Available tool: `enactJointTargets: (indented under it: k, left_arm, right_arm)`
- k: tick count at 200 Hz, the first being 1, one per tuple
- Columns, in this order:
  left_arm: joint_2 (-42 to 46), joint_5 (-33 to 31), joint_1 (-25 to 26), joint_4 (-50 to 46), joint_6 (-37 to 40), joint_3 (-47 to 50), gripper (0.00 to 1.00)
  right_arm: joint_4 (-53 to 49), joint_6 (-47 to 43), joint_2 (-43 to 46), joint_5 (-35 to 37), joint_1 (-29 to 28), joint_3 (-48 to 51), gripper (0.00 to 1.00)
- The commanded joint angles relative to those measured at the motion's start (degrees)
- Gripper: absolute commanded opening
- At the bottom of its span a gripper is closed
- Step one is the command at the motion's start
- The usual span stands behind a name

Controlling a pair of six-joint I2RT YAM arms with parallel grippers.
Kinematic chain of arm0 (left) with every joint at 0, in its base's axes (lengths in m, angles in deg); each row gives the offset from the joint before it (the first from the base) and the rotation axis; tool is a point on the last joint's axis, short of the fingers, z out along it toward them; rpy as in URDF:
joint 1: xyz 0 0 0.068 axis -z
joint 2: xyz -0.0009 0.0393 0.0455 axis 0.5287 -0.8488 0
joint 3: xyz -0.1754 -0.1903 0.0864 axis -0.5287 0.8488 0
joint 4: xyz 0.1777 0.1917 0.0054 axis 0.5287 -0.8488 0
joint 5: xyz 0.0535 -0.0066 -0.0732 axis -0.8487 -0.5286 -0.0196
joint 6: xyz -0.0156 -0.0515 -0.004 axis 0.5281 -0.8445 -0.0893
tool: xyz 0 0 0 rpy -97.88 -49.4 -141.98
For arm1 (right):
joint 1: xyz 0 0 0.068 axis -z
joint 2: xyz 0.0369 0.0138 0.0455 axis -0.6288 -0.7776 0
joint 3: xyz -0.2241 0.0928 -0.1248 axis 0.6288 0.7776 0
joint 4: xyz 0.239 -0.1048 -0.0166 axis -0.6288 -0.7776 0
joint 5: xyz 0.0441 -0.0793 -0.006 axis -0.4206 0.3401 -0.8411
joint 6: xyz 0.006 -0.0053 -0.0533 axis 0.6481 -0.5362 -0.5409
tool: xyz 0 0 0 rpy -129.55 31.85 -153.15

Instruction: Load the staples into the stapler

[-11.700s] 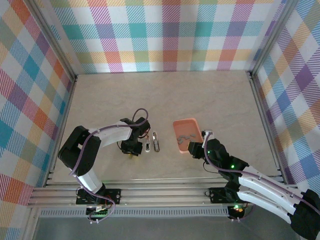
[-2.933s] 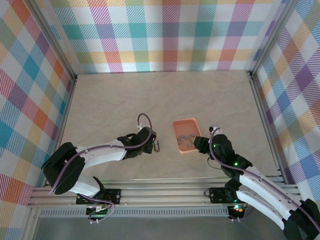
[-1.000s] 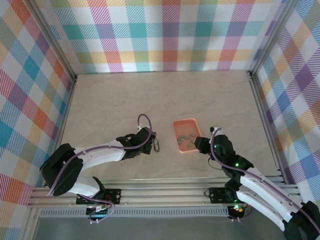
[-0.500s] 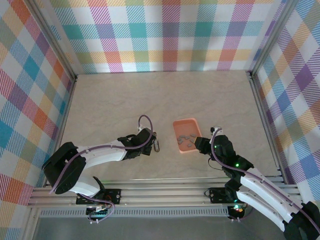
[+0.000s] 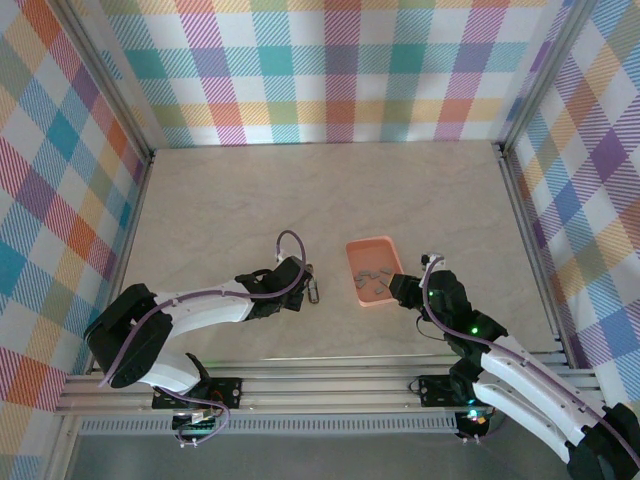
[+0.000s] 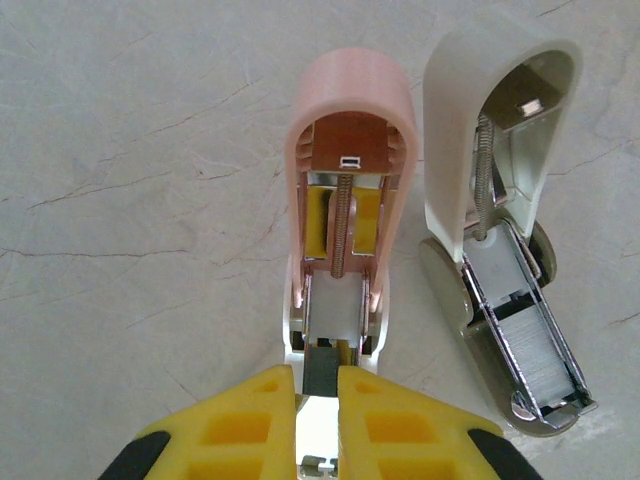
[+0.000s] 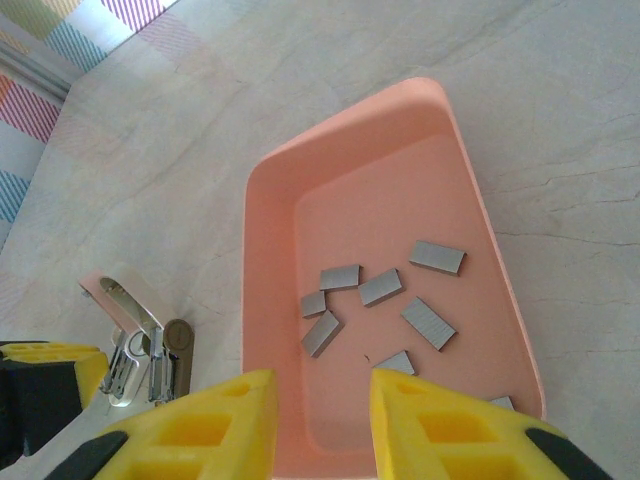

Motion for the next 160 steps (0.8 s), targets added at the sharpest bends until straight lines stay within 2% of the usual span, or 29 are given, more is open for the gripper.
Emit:
enactJointTargets:
  k: [1, 56, 160]
  left_arm:
    - [1.6, -0.3, -0.3, -1.0, 0.9, -1.3, 0.13]
    - [3.0, -0.4, -0.4, -1.6, 0.7, -1.6, 0.13]
    - [0.5, 1.3, -0.4, 0.5, -0.5, -0.9, 0.13]
  right_arm:
    - [-0.2, 0.4, 0.8, 0.7, 0.1, 0.6, 0.31]
    - [-0.3, 0.5, 1.3, 0.6, 0.1, 1.0, 0.31]
    - [-0.9, 0.5, 2.2, 0.9, 0.1, 1.0, 0.31]
